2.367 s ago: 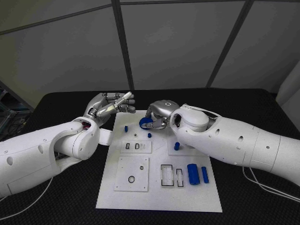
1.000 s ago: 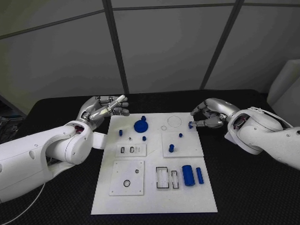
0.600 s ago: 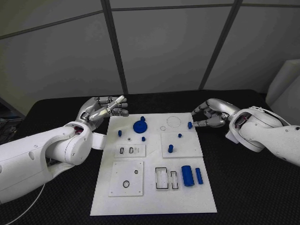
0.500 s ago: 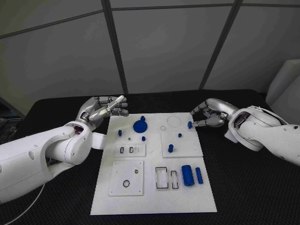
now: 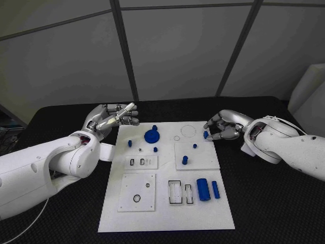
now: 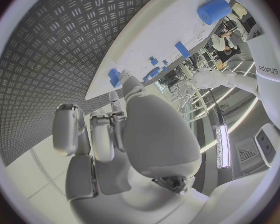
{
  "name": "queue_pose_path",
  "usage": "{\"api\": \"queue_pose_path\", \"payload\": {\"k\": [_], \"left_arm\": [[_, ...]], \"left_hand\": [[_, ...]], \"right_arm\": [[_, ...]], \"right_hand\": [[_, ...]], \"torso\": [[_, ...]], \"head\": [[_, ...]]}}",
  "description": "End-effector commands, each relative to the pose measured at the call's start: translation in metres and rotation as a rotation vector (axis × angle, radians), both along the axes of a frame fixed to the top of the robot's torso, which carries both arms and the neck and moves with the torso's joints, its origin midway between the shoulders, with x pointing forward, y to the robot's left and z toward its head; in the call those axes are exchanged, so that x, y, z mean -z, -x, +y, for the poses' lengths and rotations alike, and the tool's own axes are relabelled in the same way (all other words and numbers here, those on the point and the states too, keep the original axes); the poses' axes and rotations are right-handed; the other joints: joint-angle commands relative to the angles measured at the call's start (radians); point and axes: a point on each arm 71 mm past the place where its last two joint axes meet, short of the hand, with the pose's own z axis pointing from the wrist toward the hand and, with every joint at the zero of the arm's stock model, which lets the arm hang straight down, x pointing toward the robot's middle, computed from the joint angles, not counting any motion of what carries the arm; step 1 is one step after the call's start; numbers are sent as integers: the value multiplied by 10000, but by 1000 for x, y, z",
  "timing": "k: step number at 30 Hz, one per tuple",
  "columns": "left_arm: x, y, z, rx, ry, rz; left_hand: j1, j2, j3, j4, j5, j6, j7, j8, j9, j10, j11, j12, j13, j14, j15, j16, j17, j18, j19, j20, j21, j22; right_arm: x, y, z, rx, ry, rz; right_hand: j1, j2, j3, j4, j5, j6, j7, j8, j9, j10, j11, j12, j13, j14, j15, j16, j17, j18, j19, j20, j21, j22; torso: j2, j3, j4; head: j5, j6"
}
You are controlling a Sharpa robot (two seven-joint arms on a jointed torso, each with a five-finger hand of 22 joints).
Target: Assemble the parts on the task board
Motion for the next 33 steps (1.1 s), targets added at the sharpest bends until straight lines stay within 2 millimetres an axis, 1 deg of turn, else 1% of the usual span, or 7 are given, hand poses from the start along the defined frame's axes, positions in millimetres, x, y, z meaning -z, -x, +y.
{"api": "queue_pose_path", "payload": {"k": [1, 3, 7, 11, 15, 22, 33], "left_arm": [[-1, 0, -1, 123, 25, -72], [-1, 0, -1, 121, 25, -72], [-1, 0, -2, 134, 29, -70], [-1, 0, -1, 126, 26, -67], [-1, 0, -2, 126, 27, -66], [-1, 0, -2, 127, 27, -64], [0, -1, 0, 93, 8, -48]], "left_hand": [[54, 67, -9, -72, -55, -49, 38, -67, -9, -3, 49, -70, -7, -31, 66, -41, 16, -135, -81, -4, 63, 13], [54, 67, -9, -72, -55, -49, 38, -67, -9, -3, 49, -70, -7, -31, 66, -41, 16, -135, -81, -4, 63, 13], [54, 67, -9, -72, -55, -49, 38, -67, -9, -3, 49, -70, -7, -31, 66, -41, 16, -135, -81, -4, 63, 13], [54, 67, -9, -72, -55, -49, 38, -67, -9, -3, 49, -70, -7, -31, 66, -41, 16, -135, -81, -4, 63, 13], [63, 63, -10, -83, -55, -51, 39, -70, -9, -4, 50, -73, -6, -31, 67, -47, 21, -135, -84, -3, 65, 14], [63, 63, -10, -83, -55, -51, 39, -70, -9, -4, 50, -73, -6, -31, 67, -47, 21, -135, -84, -3, 65, 14], [63, 63, -10, -83, -55, -51, 39, -70, -9, -4, 50, -73, -6, -31, 67, -47, 21, -135, -84, -3, 65, 14]], "right_arm": [[0, 0, 1, -170, 105, 39], [0, -1, 1, -147, 119, 19], [1, -1, 0, -110, 187, 27], [2, -1, 1, -134, 276, 71], [4, -1, 3, -153, 332, 117], [6, -2, 4, -100, 413, 145], [7, -4, 5, 22, 426, 125]], "right_hand": [[69, 87, 19, -70, -12, 168, 2, 92, 30, 736, -59, 52, 2263, 1039, -77, 44, 2626, 65, -4, -52, -24, 38], [68, 131, 38, -79, 3, 288, -6, 126, 51, 754, -65, 76, 2284, 1040, -88, 46, 2632, 56, 24, -64, -6, 77], [-5, 219, 57, -56, -24, 615, -43, 209, 98, 804, -97, 139, 2341, 1040, -123, 46, 2632, 41, 76, -96, 27, 149], [-35, 296, 86, -42, -35, 824, -62, 250, 123, 831, -113, 172, 2371, 1040, -146, 46, 2632, 33, 104, -118, 45, 189], [-46, 325, 99, -36, -36, 885, -67, 258, 128, 841, -117, 186, 2383, 1040, -153, 46, 2632, 28, 118, -125, 54, 210], [-68, 359, 111, -23, -39, 959, -74, 265, 134, 853, -122, 202, 2397, 1040, -161, 46, 2632, 22, 140, -134, 69, 241], [-175, 371, 85, 36, -54, 994, -66, 230, 124, 864, -120, 215, 2410, 1040, -164, 46, 2632, 12, 167, -143, 88, 282]], "torso": [[-6, 2, -2], [-5, 5, -5], [-6, -4, -3], [-10, 4, -7], [-6, -3, -2], [-2, -5, -4], [-8, 0, -1]], "head": [[10, 8], [11, 6], [6, -9], [14, -32], [10, -34], [10, -42], [27, -69]]}}
